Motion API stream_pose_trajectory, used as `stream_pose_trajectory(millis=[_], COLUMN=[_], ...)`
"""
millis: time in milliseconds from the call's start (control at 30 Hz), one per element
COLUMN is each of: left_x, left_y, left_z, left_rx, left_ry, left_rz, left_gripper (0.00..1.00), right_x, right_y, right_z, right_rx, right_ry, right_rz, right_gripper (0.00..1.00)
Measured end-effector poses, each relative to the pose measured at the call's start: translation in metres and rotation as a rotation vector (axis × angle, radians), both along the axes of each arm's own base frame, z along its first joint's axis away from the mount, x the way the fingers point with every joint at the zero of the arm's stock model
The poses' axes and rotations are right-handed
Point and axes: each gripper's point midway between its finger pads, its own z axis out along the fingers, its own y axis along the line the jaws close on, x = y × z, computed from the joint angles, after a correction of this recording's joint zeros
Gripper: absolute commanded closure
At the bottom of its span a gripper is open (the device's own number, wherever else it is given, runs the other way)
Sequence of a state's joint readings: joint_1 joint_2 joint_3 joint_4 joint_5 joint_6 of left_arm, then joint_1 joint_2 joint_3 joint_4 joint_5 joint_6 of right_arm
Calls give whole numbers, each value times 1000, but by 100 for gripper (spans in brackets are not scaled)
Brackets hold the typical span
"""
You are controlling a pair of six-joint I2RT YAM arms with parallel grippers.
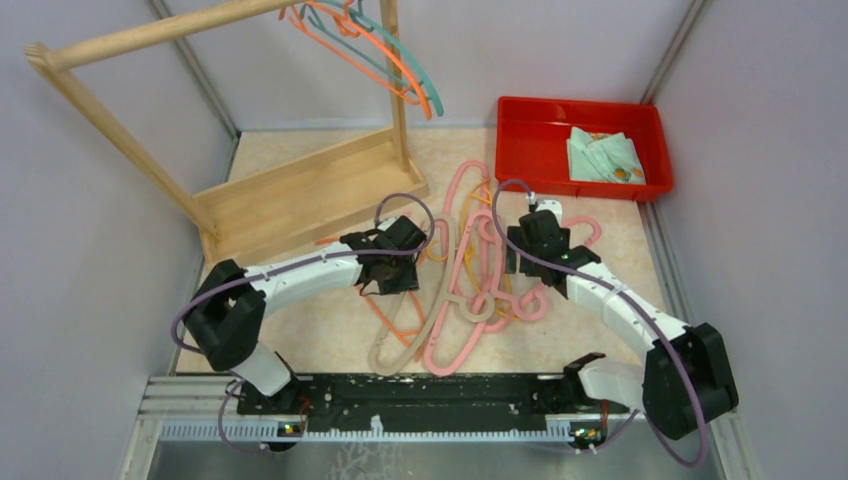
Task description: Organize the hangers
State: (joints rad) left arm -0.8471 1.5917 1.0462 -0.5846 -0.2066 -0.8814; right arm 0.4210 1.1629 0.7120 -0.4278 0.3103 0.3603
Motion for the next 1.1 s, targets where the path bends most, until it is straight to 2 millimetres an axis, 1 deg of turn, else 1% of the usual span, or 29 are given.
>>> stream_pose_trajectory(millis=[100, 233, 433, 600, 667, 767, 800, 833, 867, 900, 933, 1033, 1100], left_x=[-7, -10, -16, -13, -11, -6, -5, -4, -3, -2, 0, 2, 2], left_y=[2, 1, 2, -4, -7, -13, -14, -15, -15, -15, -15, -13, -13], left_z=[-6, -11, -31, -37, -43, -42, -42, -42, -42, -43, -43, -44, -44], left_rx=[6, 14, 44, 41, 47, 42, 42, 45, 48, 52, 58, 74, 77], left_ry=[25, 42, 92, 103, 110, 106, 105, 105, 104, 101, 98, 93, 94], left_rz=[2, 1, 12, 19, 18, 18, 18, 18, 18, 19, 20, 24, 26], left_gripper=[51, 51, 51, 50, 50, 50, 51, 56, 64, 75, 83, 89, 99], right_x=[-5, -6, -6, -6, -6, -10, -11, -12, -12, -12, -12, -12, -12], right_y=[-1, 1, 1, 1, 2, 1, 1, 1, 1, 1, 1, 1, 1], right_z=[-6, -4, -2, 0, 1, -1, -2, -3, -3, -3, -2, -2, -2], right_rx=[0, 14, 19, 23, 27, 32, 34, 34, 35, 36, 37, 38, 40], right_ry=[19, 14, 10, 2, -2, 0, 1, 2, 3, 2, 0, -2, -1], right_rz=[0, 4, 5, 5, 6, 5, 4, 4, 4, 5, 4, 5, 6], right_gripper=[20, 20, 20, 20, 20, 20, 20, 20, 20, 20, 20, 20, 20])
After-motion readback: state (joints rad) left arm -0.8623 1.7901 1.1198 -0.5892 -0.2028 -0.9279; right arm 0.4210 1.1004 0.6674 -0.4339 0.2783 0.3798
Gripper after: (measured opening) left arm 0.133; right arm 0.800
